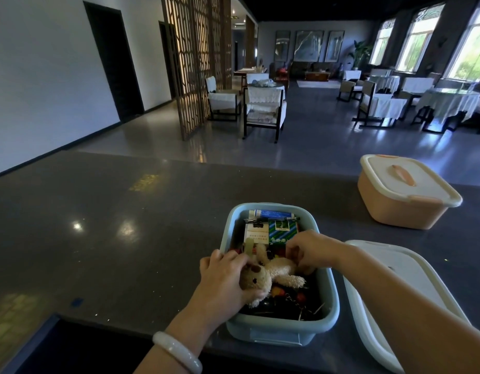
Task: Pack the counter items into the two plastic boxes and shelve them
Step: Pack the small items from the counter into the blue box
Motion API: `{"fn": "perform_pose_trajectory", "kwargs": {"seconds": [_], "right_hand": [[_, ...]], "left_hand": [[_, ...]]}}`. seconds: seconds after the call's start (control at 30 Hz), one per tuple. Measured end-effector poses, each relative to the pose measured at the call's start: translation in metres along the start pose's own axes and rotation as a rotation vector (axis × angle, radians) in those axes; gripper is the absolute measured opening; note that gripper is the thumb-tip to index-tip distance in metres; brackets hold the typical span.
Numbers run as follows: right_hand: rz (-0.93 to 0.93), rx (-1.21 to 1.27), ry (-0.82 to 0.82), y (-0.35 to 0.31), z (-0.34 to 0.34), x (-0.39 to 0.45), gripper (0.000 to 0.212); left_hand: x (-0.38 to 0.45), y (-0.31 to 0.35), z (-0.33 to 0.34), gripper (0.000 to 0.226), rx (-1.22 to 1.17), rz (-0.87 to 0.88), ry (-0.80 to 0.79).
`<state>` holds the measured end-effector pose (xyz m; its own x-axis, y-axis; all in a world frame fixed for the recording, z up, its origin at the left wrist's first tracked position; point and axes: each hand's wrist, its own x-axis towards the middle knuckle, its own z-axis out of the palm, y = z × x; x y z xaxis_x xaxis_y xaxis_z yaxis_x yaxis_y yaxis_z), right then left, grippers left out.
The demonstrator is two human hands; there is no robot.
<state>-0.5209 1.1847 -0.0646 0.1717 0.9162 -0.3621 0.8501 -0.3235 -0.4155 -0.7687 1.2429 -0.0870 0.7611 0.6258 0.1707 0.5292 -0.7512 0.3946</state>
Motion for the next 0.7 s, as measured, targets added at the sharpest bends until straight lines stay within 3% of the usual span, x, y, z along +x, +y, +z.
{"fn": "perform_pose_trajectory", "kwargs": {"seconds": [0.1,0.23,0.4,0.53,0.7], "right_hand": [[-0.005,-0.02,0.027,-0.001,-0.002,-0.001,0.032],[-0.055,-0.22,0.081,-0.005,-0.008,-0.001,0.027],[0.025,-0.264,0.018,-0.008,0.008,0.008,0.011],[0.033,-0.271,-0.01,-0.007,0.0,0.004,0.021],[-0.071,-0.072,0.257,-0.019,-0.002,0.001,0.031]], "left_hand": [[-0.001,-0.002,0.0,0.055,-0.012,-0.001,0.0],[-0.001,-0.003,-0.001,0.055,-0.009,-0.007,-0.016],[0.002,-0.001,0.0,0.056,-0.022,0.008,0.011],[0.003,-0.005,0.003,0.068,-0.064,0.013,0.013],[0.006,-0.008,0.007,0.094,-0.041,0.075,-0.055]]}}
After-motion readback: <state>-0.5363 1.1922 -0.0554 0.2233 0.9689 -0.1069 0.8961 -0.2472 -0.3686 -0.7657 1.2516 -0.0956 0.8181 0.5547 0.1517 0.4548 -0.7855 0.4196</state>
